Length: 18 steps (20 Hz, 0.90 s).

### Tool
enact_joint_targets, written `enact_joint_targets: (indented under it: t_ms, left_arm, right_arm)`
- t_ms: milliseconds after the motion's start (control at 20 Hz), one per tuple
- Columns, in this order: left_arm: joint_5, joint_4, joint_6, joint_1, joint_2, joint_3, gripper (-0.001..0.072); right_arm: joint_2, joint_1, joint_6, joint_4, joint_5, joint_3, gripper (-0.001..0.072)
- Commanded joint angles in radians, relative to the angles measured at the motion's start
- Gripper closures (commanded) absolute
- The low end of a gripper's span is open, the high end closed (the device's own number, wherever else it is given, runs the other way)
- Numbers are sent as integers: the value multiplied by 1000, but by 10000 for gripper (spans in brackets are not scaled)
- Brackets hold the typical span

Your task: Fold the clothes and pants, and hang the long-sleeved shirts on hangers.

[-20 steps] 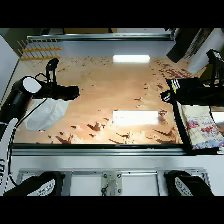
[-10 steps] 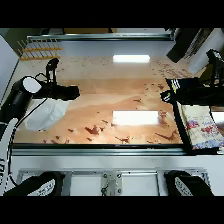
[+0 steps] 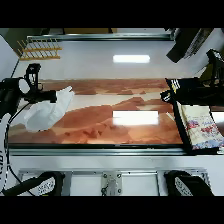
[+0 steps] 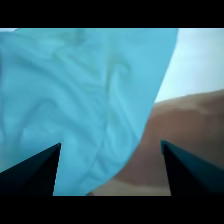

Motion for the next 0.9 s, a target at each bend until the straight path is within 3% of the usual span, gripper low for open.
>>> enact_joint_targets:
  t_ms: [0,200,250,350,400,500,650,850]
  left_arm:
    - [31,100,-23,59,-99,-65,-3]
    - [52,100,-23,79,-220,-68,-2]
    - [40,100,-24,79,-233,-56,88]
    - [8,95,-23,72,-227,-23,587]
    - [-13,89,-19,59,-205,7,699]
    - [-49,78,-19,3,-132,76,699]
    - [-88,-82,-19,-142,2,183,700]
    - [19,-250,-20,-416,129,208,699]
  right_arm:
    - [1,1,0,0,0,0,692]
    - [1,1,0,0,0,0,692]
    - [1,1,0,0,0,0,692]
    - [1,1,0,0,0,0,692]
    - [1,1,0,0,0,0,692]
    - [1,1,0,0,0,0,692]
    - [1,1,0,0,0,0,692]
    - [1,1,0,1,0,0,692]
